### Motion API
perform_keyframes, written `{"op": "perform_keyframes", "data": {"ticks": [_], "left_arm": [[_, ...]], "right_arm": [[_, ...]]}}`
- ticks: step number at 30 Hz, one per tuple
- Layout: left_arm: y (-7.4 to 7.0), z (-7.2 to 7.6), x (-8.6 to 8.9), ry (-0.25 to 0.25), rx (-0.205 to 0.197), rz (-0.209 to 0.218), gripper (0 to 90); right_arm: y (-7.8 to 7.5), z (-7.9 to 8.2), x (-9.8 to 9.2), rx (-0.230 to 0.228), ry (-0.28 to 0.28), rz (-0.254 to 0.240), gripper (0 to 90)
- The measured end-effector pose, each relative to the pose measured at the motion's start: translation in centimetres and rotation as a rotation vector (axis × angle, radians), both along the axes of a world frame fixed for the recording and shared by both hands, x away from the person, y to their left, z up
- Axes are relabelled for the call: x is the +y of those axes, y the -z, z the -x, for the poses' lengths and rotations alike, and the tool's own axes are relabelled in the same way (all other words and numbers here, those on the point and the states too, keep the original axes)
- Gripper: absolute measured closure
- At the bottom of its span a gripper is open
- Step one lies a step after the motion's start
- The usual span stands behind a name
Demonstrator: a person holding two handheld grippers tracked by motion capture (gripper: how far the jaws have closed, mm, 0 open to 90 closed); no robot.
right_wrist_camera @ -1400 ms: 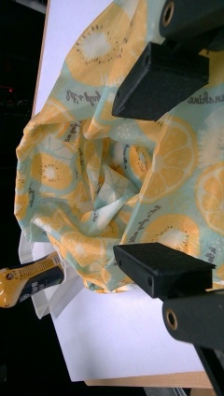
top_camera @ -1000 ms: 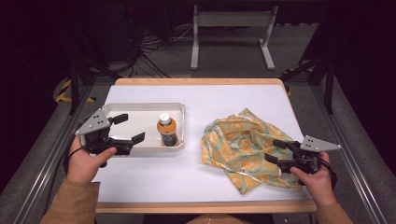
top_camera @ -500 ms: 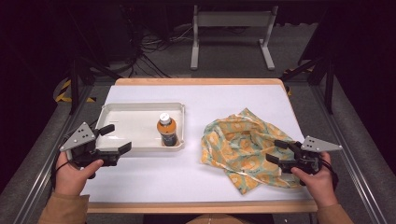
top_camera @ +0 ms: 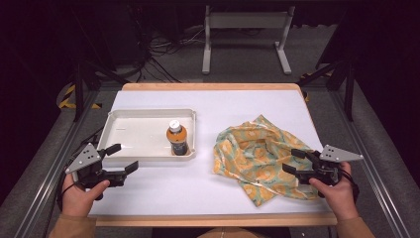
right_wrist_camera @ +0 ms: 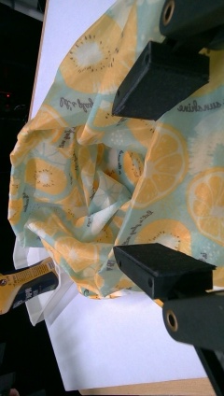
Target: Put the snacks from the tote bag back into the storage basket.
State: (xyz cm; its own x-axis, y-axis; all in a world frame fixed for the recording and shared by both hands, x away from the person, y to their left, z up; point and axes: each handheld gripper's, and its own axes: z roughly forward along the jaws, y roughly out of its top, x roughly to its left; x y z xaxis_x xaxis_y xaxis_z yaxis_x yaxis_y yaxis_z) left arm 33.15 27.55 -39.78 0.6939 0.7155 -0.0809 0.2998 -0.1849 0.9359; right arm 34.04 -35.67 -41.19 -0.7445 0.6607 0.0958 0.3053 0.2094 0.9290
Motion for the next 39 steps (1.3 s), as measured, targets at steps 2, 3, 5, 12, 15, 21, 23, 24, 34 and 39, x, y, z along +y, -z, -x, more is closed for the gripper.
{"op": "perform_keyframes", "data": {"ticks": [2, 3, 5, 12, 15, 21, 23, 24, 34, 39], "left_arm": [[0.4, 0.0, -0.1, -0.005, 0.007, 0.004, 10.6], [0.6, 0.0, -0.1, -0.005, 0.010, 0.007, 10.6], [1.1, -0.1, -0.1, -0.009, 0.015, 0.018, 10.4], [2.7, -0.3, -0.3, -0.011, 0.022, 0.005, 10.1], [3.4, -0.3, -0.2, -0.020, 0.016, 0.018, 10.2], [4.5, -0.5, -0.1, -0.033, 0.023, 0.027, 10.3], [4.7, -0.5, -0.2, -0.031, 0.031, 0.036, 10.3], [4.7, -0.5, -0.2, -0.031, 0.031, 0.036, 10.2], [5.6, -0.5, -0.9, -0.028, 0.049, -0.005, 9.8], [5.6, -0.4, -0.8, -0.031, 0.049, 0.002, 9.8]], "right_arm": [[0.0, 0.0, 0.0, 0.000, 0.001, 0.000, 27.8], [0.0, 0.0, 0.0, -0.001, 0.002, 0.000, 27.7], [0.0, 0.0, 0.0, -0.002, 0.003, 0.000, 27.7], [0.1, 0.1, 0.0, -0.009, -0.003, 0.003, 27.7], [0.2, 0.1, 0.0, -0.007, -0.003, 0.003, 27.7], [0.5, -0.1, 0.0, -0.004, -0.010, 0.006, 27.7], [0.6, 0.0, 0.0, -0.004, -0.009, 0.008, 27.7], [0.6, 0.0, 0.0, -0.004, -0.009, 0.008, 27.7], [0.6, 0.0, 0.0, -0.008, -0.012, 0.008, 27.3], [0.6, 0.0, 0.0, -0.009, -0.014, 0.005, 27.0]]}}
